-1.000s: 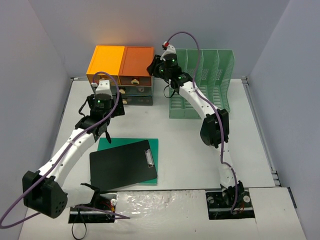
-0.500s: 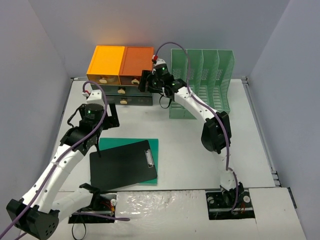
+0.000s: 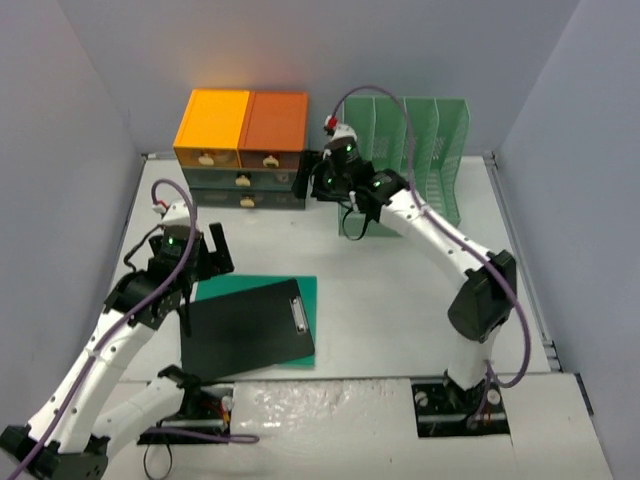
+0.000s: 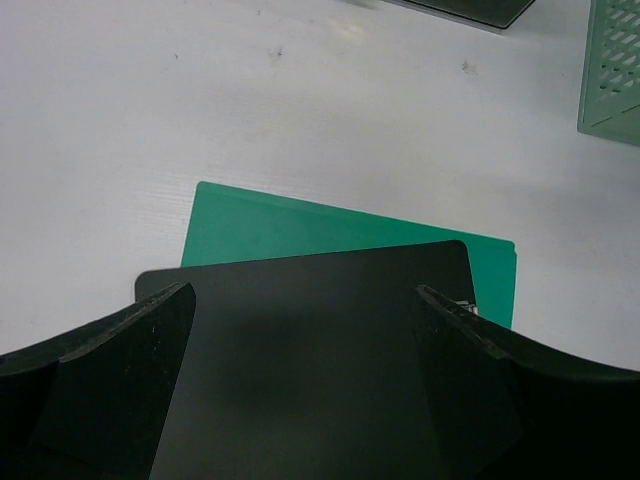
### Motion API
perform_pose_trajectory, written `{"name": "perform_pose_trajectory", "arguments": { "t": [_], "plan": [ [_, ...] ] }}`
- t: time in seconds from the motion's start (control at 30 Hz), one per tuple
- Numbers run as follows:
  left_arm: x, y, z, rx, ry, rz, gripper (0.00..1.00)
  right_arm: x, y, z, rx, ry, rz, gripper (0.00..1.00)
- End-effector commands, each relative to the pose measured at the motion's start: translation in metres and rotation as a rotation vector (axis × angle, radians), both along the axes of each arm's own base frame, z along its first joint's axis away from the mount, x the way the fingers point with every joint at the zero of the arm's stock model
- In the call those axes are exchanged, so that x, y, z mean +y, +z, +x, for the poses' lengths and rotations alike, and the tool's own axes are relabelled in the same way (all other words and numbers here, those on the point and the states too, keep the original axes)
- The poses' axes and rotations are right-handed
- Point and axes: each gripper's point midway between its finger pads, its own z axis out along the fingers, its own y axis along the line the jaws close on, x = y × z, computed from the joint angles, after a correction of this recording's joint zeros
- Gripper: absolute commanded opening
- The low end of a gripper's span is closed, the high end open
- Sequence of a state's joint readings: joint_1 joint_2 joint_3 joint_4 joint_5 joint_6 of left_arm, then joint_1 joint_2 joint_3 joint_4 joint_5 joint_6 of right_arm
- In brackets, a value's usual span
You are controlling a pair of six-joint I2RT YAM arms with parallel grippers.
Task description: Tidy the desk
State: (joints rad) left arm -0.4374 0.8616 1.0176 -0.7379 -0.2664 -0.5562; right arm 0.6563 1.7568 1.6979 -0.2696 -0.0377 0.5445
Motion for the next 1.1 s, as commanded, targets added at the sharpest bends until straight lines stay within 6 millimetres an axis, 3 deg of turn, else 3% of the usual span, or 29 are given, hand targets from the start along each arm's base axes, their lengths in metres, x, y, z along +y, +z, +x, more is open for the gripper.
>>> {"name": "perform_pose_trajectory", "arguments": {
  "t": [0.0, 0.07, 0.17, 0.27, 0.4, 0.5, 0.57, 0.7, 0.93, 1.07],
  "plan": [
    [-0.002, -0.005, -0.029, 0.135, 0.053, -0.064, 0.85, -0.027, -0.003, -0.071, 0.102, 0.014, 0.043, 0.7],
    [-0.002, -0.016, -0.044, 0.213, 0.066, -0.06, 0.85, -0.028, -0.036, -0.1, 0.165, 0.041, 0.0, 0.7],
    [0.0, -0.028, -0.064, 0.296, 0.112, -0.075, 0.85, -0.023, -0.062, -0.146, 0.248, 0.084, 0.021, 0.69],
    [0.006, -0.043, -0.082, 0.377, 0.154, -0.066, 0.85, -0.02, -0.084, -0.181, 0.292, 0.098, 0.05, 0.67],
    [-0.002, -0.061, -0.092, 0.441, 0.147, -0.107, 0.84, -0.026, -0.112, -0.214, 0.325, 0.085, 0.064, 0.67],
    [-0.008, -0.077, -0.098, 0.47, 0.152, -0.146, 0.84, -0.019, -0.118, -0.225, 0.327, 0.077, 0.145, 0.67],
    [-0.015, -0.087, -0.1, 0.497, 0.153, -0.184, 0.85, -0.019, -0.134, -0.238, 0.346, 0.09, 0.151, 0.67],
    [-0.024, -0.115, -0.102, 0.539, 0.176, -0.224, 0.84, -0.003, -0.145, -0.25, 0.344, 0.136, 0.162, 0.67],
    [-0.02, -0.139, -0.103, 0.575, 0.233, -0.204, 0.84, 0.023, -0.167, -0.266, 0.362, 0.199, 0.115, 0.66],
    [-0.022, -0.144, -0.098, 0.582, 0.25, -0.198, 0.84, 0.023, -0.182, -0.272, 0.391, 0.182, 0.096, 0.66]
  ]
}}
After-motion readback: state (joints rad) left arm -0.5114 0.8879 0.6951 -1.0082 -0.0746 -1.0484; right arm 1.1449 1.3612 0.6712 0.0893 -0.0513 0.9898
